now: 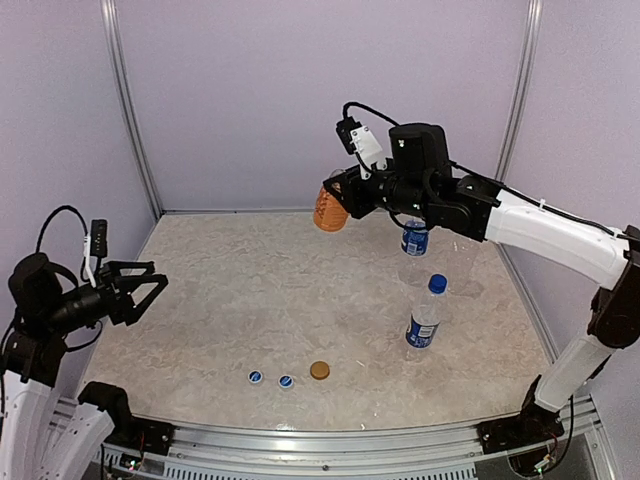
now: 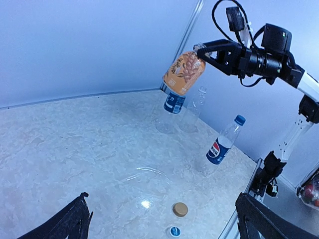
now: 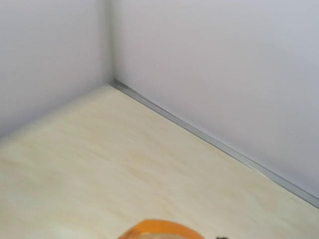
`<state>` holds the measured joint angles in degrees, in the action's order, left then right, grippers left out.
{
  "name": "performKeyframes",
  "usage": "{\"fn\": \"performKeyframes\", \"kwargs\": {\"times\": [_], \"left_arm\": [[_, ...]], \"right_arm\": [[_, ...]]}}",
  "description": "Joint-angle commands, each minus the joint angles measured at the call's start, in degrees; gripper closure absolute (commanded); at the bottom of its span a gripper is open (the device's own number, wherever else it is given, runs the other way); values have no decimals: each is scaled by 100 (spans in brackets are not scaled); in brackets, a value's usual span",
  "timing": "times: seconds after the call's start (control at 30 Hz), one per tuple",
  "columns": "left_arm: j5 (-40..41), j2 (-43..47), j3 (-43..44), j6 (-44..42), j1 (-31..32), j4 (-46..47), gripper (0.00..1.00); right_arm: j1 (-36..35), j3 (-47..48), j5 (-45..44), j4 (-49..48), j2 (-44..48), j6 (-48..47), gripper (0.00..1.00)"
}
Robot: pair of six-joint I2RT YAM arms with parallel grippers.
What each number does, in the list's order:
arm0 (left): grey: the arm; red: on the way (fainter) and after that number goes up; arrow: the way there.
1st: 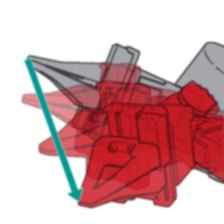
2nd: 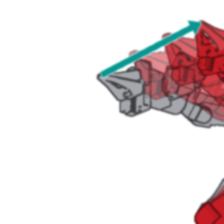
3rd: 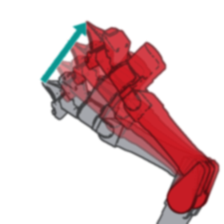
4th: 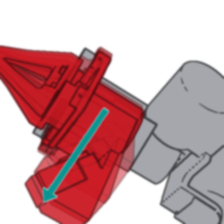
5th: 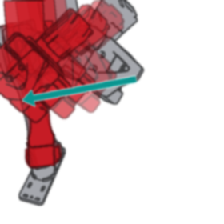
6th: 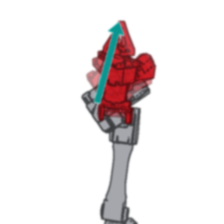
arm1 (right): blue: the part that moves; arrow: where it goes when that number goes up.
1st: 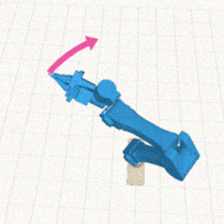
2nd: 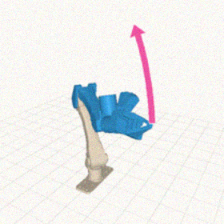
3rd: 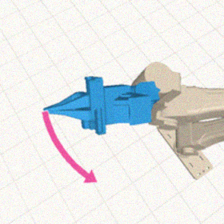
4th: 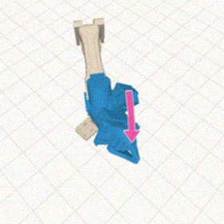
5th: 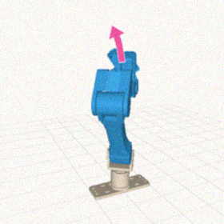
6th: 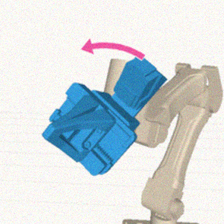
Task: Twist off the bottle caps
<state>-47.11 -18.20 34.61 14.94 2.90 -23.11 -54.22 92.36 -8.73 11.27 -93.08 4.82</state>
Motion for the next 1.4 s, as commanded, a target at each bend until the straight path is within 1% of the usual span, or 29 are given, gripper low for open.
{"fn": "performKeyframes", "kwargs": {"times": [0.0,0.1,0.13,0.27,0.37,0.47,0.63,0.9,1.07,1.1,1.17,1.2,1.23,1.33,1.37], "left_arm": [[235,1,-304,1012,-237,609,1],[324,34,-475,1030,-246,540,1],[306,46,-536,1043,-404,518,1],[269,21,-573,998,-534,540,1],[273,-55,-556,967,-570,523,1],[213,-124,-564,1001,-591,546,1],[174,-191,-571,1020,-654,566,1],[160,-193,-585,1011,-660,589,1],[155,-176,-573,1011,-666,585,1],[153,-169,-573,1011,-673,583,1],[137,-168,-578,1011,-664,583,1],[127,-161,-578,1011,-659,589,1],[124,-166,-575,1011,-663,595,1],[92,-172,-590,1002,-660,613,2],[67,-179,-595,1002,-664,615,2]], "right_arm": [[425,-948,-114,150,-107,-830,100],[755,-1089,456,51,-259,-1544,100],[894,-1139,734,-9,-312,-1689,100],[1540,-1323,1724,-324,-580,-1956,100],[1777,-1478,1991,-503,-866,-2147,100],[1856,-1618,2071,-806,-1166,-2248,100],[1861,-1825,2045,-1435,-1512,-2133,100],[1862,-1879,2162,-1583,-1979,-2001,100],[1862,-2089,2177,-1865,-2019,-1834,100],[1862,-2067,2166,-1830,-2021,-1823,96],[1862,-1976,2144,-1652,-2009,-1823,70],[1862,-1934,2126,-1574,-1978,-1827,61],[1862,-1883,2110,-1503,-1940,-1827,54],[1862,-1683,2102,-1295,-1838,-1828,42],[1862,-1604,2083,-1203,-1818,-1841,33]]}}
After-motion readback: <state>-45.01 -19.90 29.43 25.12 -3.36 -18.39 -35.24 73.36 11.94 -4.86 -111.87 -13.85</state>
